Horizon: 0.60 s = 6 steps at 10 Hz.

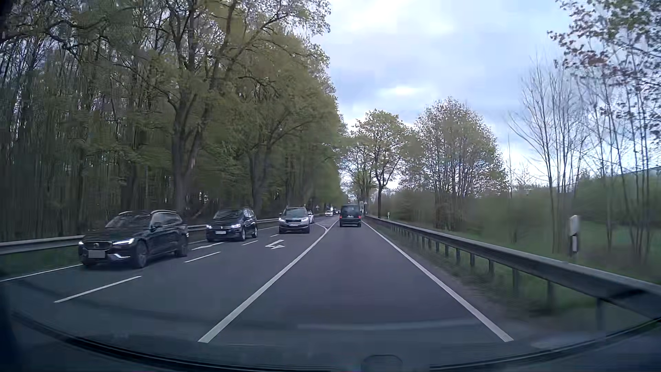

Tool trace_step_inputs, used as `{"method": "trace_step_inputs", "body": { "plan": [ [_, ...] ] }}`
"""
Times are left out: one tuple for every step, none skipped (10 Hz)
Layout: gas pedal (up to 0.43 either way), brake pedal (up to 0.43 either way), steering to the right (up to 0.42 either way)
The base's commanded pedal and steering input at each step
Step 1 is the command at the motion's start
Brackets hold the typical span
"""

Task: Follow the waypoints while adhering to traffic rules and regulations

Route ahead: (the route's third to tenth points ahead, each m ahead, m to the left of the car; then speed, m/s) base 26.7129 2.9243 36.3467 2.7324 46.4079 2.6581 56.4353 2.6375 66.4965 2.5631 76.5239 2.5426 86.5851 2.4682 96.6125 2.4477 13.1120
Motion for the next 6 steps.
{"method": "trace_step_inputs", "body": {
  "plan": [
    [0.189,0.0,-0.002],
    [0.189,0.006,-0.002],
    [0.189,0.0,-0.003],
    [0.177,0.006,-0.002],
    [0.169,0.006,-0.002],
    [0.169,0.006,-0.002]
  ]
}}
